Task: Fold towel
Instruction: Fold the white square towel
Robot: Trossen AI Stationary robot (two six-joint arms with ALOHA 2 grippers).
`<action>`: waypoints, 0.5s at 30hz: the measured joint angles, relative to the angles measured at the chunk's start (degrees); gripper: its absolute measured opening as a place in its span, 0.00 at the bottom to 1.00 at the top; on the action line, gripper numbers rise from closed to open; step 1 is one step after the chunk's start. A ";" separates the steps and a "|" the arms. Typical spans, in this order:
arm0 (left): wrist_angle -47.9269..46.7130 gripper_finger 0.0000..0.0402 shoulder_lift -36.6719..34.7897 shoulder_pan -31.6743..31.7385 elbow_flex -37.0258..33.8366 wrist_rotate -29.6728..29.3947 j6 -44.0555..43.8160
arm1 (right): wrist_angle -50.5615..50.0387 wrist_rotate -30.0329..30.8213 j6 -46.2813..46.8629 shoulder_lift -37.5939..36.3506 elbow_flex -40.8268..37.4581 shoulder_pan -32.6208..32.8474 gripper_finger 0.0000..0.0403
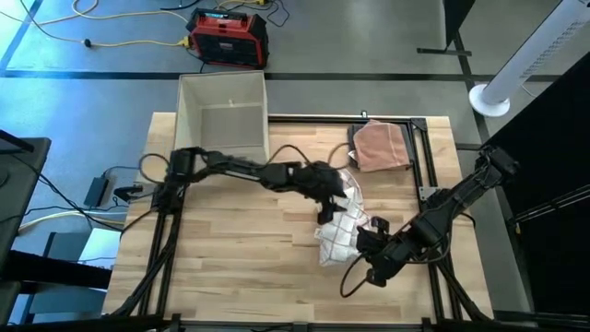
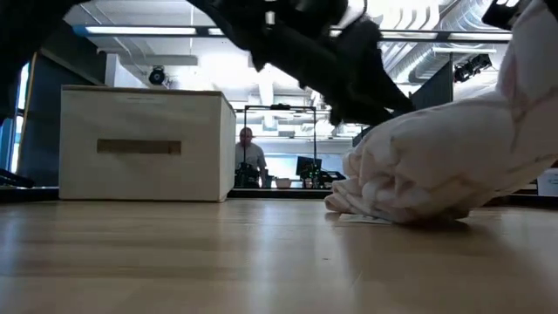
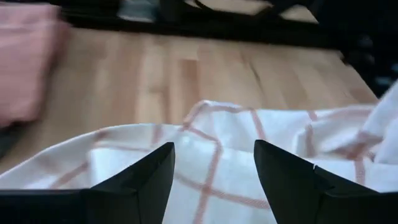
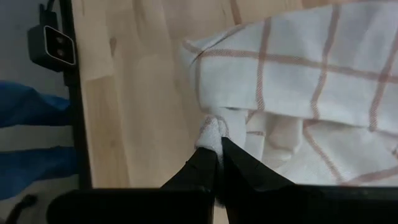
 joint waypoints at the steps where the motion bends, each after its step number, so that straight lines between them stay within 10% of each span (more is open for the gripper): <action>1: -2.14 0.53 1.29 0.18 1.90 0.89 1.12 | 0.07 0.11 0.74 0.00 0.00 0.19 0.00; 15: -13.03 0.53 6.90 0.03 8.93 -13.65 11.83 | 1.51 1.19 4.37 0.00 0.00 0.84 0.00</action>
